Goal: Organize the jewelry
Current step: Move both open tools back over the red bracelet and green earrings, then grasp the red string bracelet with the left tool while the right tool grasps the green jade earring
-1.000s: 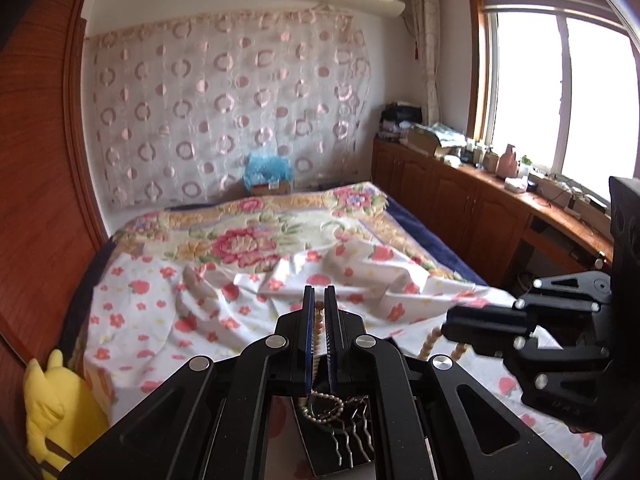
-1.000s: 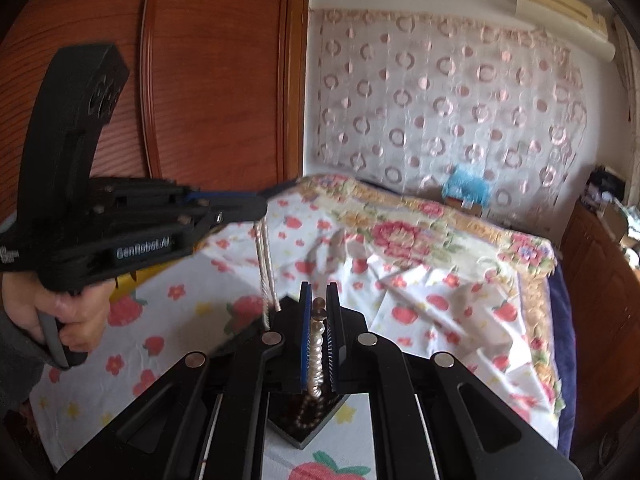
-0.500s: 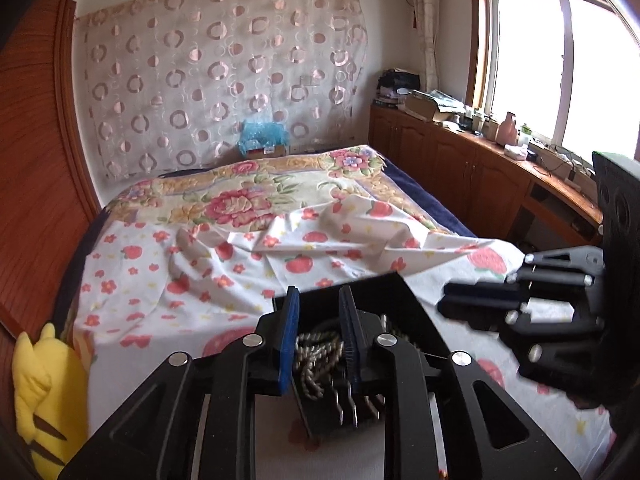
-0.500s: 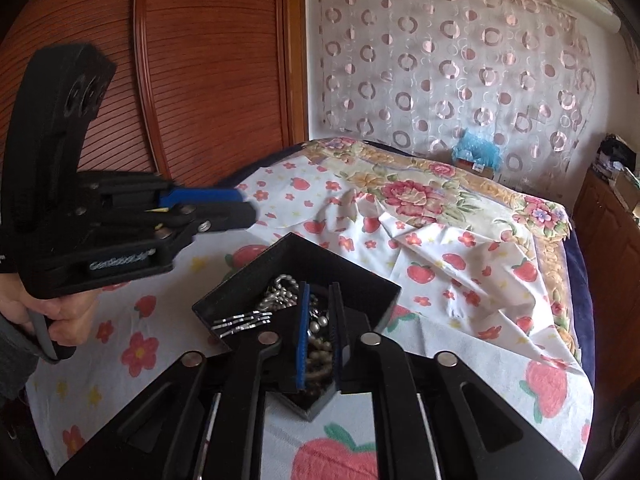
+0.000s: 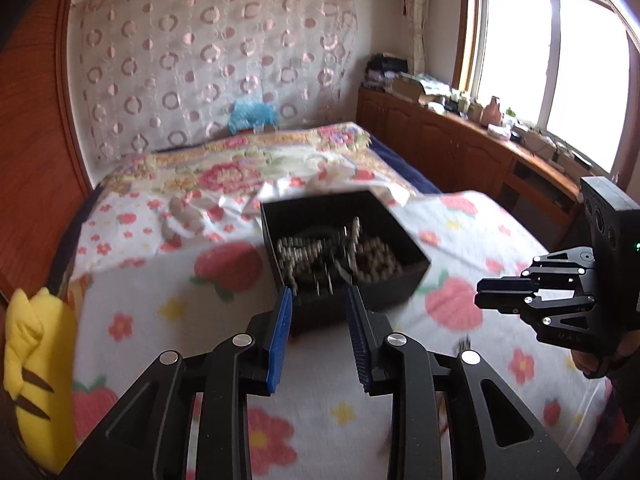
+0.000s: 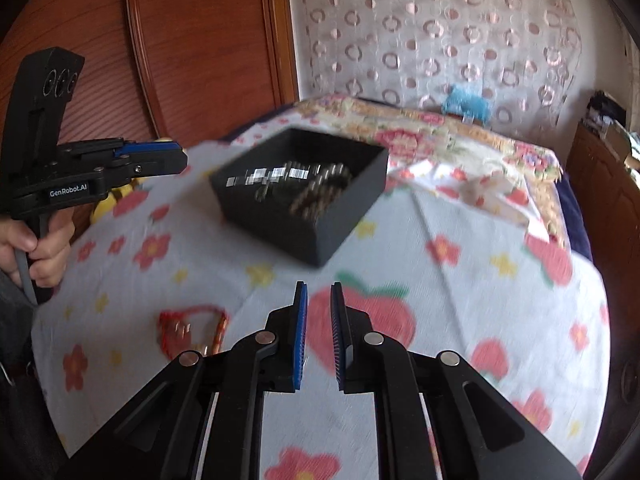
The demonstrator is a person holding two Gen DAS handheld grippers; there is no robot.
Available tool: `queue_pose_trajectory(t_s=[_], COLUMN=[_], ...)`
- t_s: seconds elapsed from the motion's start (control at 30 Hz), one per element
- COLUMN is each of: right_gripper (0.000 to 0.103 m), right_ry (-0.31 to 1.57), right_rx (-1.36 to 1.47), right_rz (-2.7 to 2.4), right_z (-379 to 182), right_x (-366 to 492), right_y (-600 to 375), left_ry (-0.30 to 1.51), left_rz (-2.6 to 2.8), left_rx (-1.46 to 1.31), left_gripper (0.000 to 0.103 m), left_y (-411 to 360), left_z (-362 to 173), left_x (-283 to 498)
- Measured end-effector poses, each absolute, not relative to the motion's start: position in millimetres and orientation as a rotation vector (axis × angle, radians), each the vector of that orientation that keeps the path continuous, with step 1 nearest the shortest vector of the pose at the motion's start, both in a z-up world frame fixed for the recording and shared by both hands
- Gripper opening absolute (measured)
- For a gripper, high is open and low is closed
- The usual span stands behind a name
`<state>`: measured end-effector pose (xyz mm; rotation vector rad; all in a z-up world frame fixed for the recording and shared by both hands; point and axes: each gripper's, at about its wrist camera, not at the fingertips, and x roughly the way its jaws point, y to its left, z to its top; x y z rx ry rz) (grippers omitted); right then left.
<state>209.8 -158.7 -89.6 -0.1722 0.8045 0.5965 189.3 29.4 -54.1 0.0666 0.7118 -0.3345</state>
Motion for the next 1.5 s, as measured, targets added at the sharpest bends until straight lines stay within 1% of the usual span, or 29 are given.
queue_pose_trajectory(t_s=[0.23,0.4,0.47,0.67,0.83,1.0,1.5], right_gripper=[0.013,0.014,0.018,0.019,0.020,0.020,0.018], right_ry=[0.832,0.848,0.853,0.880,0.866,0.846,0.834], right_rx=[-0.194,-0.238,-0.243,-0.262,-0.303,-0.348,-0.290], right_rz=[0.635,0.633,0.629,0.625,0.607,0.597,0.572], right_z=[-104.3,-109.2,-110.2,-114.0,-117.5,-119.0,-114.5], right_x=[187.5,181.9,179.4,176.5,177.0,179.4,188.2], right_y=[-141.6,-130.8,-130.9,-130.5,-123.4,-116.1,-126.2], left_ry=[0.815,0.845,0.851,0.856,0.869,0.873,0.881], left_rz=[-0.356,-0.367,-0.373,-0.387,-0.399,-0.405,-0.432], left_rx=[0.063,0.084,0.081,0.082,0.094,0.097,0.106], left_gripper=[0.026,0.026,0.026,0.027,0.027,0.027,0.027], left_y=[25.6,18.0,16.0,8.2,1.7,-1.9,-9.8], left_z=[-90.1,-102.3,-103.5,-104.4,-107.1,-107.3,-107.7], left_x=[173.2,164.4,164.2,161.4,160.6,160.1,159.2])
